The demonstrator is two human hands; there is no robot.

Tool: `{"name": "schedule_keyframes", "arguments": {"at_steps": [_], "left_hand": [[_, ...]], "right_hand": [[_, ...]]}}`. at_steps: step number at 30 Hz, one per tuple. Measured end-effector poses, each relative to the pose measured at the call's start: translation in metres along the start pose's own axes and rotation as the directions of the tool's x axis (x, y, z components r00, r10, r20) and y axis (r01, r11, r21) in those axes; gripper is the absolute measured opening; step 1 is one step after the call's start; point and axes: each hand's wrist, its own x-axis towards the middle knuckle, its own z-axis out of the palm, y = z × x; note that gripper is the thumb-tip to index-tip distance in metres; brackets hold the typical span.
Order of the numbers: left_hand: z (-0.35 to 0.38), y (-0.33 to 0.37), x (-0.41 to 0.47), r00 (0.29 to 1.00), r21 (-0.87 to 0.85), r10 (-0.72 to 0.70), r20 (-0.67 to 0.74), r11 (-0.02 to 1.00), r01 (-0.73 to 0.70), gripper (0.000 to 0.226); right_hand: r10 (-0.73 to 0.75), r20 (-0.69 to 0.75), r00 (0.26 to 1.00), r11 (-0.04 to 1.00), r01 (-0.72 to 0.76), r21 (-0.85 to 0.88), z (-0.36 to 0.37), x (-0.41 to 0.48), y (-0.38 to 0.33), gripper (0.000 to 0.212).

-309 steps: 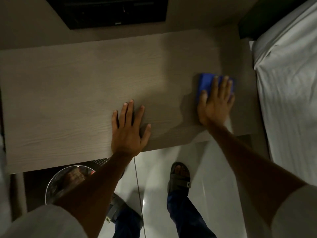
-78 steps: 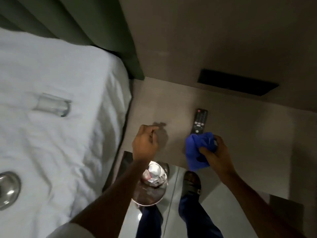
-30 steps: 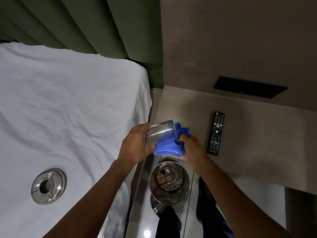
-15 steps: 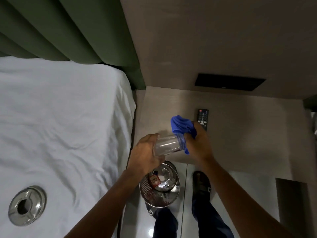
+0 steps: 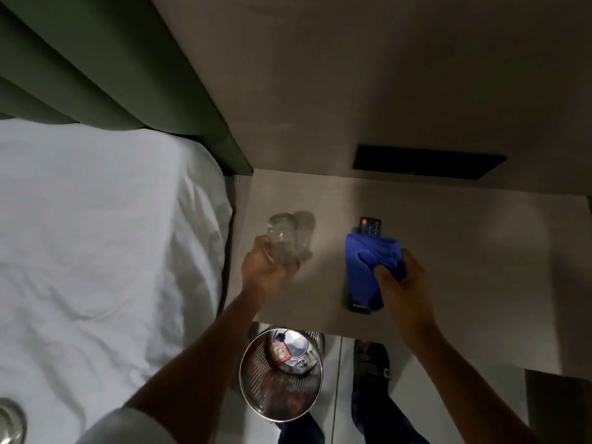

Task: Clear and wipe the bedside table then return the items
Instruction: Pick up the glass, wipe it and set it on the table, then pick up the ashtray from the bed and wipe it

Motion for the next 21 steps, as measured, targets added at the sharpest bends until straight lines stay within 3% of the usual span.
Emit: {"name": "schedule_keyframes", "arguments": {"at_steps": [4, 8, 12, 15, 19, 21], "left_hand": [[0.008, 0.013, 0.074, 0.987, -0.083, 0.031, -0.155, 0.996, -0.044, 0.069], [0.012, 0.023, 0.121, 0.984, -0.253, -0.025, -0.178, 0.967, -0.021, 0.085], [0.022, 0.020, 0.147, 0.977, -0.261, -0.047, -0.208, 0.965, -0.009, 0.108], [0.024, 0.020, 0.155, 0.975, -0.305, -0.077, -0.209, 0.952, 0.010, 0.105], [0.019, 0.023, 0.139, 0.986, -0.490, -0.043, -0.162, 0.871, -0.042, 0.108], [0.017, 0.019, 0.116, 0.979, -0.501, -0.049, -0.200, 0.863, -0.060, 0.103]], "right_hand": [[0.058, 0.035, 0.998, 0.997, -0.060, 0.052, -0.007, 0.018, 0.036, 0.025], [0.069, 0.059, 0.996, 0.994, -0.074, 0.083, -0.007, 0.022, 0.053, 0.027], [0.064, 0.089, 0.994, 0.994, -0.071, 0.080, -0.010, 0.029, 0.062, 0.025], [0.081, 0.106, 0.991, 0.989, -0.093, 0.115, -0.013, 0.030, 0.063, 0.024], [0.277, 0.137, 0.951, 0.925, -0.302, 0.229, -0.014, 0.028, 0.058, 0.016], [0.351, 0.252, 0.902, 0.808, -0.428, 0.405, -0.015, 0.024, 0.051, 0.018]]}}
